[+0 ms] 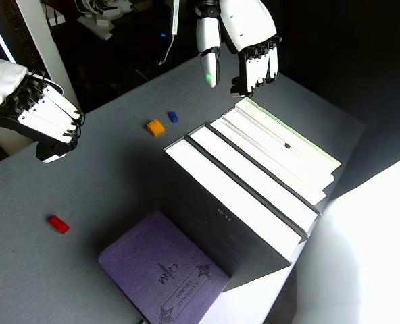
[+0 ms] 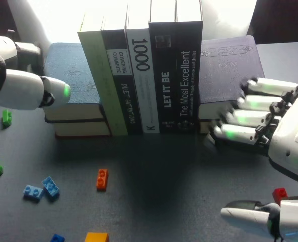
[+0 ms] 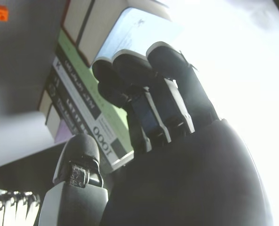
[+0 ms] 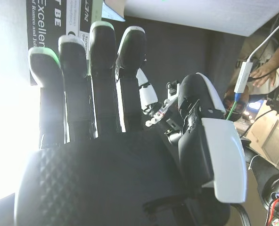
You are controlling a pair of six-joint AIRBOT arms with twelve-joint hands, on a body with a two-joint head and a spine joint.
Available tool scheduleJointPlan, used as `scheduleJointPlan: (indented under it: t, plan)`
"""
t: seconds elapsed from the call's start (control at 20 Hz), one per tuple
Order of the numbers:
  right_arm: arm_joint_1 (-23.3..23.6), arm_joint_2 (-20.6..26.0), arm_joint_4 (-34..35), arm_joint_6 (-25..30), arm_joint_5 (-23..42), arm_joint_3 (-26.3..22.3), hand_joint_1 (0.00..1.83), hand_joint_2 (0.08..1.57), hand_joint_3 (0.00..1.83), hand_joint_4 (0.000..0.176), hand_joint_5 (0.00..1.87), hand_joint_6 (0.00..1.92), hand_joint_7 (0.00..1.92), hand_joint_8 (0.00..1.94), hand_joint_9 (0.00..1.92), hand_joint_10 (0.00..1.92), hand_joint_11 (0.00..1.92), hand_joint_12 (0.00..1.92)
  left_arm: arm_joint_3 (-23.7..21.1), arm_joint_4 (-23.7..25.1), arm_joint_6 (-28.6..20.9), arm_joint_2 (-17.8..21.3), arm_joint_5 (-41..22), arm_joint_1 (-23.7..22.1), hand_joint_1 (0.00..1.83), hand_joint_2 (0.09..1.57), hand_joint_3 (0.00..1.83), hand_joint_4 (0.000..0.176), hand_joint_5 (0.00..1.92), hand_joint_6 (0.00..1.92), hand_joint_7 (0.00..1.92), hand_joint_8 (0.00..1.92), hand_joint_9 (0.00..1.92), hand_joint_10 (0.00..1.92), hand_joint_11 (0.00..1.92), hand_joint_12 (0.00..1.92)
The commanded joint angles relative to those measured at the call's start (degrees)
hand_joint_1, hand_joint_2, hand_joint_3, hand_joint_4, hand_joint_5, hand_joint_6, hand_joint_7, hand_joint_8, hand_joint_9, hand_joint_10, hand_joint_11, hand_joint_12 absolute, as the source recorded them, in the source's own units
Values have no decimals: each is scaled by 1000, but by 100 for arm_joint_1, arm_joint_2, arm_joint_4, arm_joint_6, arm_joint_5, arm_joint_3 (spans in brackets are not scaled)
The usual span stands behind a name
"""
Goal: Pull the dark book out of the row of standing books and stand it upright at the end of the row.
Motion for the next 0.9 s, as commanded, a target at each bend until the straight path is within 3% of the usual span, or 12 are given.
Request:
scheduleJointPlan:
  t: [0.0,0.2,0.4,0.45,0.6,0.65,0.75,0.85]
  plan:
    - [46,40,-75,-4,656,-32,0,1137,30,0,150,16,160,5,130,27,0,448,13,316,11,8,-234,-75,0,1245,26,35,27,3,22,1,27,7,0,226]
    - [44,45,-73,-39,714,-35,0,1150,6,0,144,2,154,1,128,4,0,356,14,317,15,8,-234,-76,0,1241,7,27,5,0,0,0,0,0,0,117]
    - [66,51,2,-693,812,-79,0,1151,1,4,148,2,133,0,115,0,0,349,21,320,15,8,-234,-83,0,1227,0,32,1,0,0,0,6,2,0,153]
    - [197,7,458,-1061,1006,-115,0,1151,1,16,218,29,142,4,118,2,0,343,23,344,15,7,-234,-88,0,1225,0,30,4,1,1,0,12,3,0,177]
    - [634,-334,1757,-2525,1078,-139,0,1146,0,4,578,32,202,1,112,0,0,336,21,344,15,7,-234,-87,0,1250,6,36,0,0,0,0,0,0,0,82]
    - [664,-542,2152,-3102,1460,-137,0,1148,0,3,621,28,183,0,92,2,0,296,22,344,15,7,-231,-84,0,1249,3,37,0,0,0,0,0,0,0,97]
    - [611,-839,2178,-3387,2050,-134,0,1150,0,4,714,23,172,0,62,1,0,230,22,344,15,7,-211,-83,0,1267,6,31,4,5,0,0,1,0,0,63]
    - [758,-1061,2167,-3403,2264,-129,0,1150,0,4,778,28,185,2,61,2,0,236,21,344,16,7,-209,-83,0,1256,0,33,17,4,2,0,12,3,0,148]
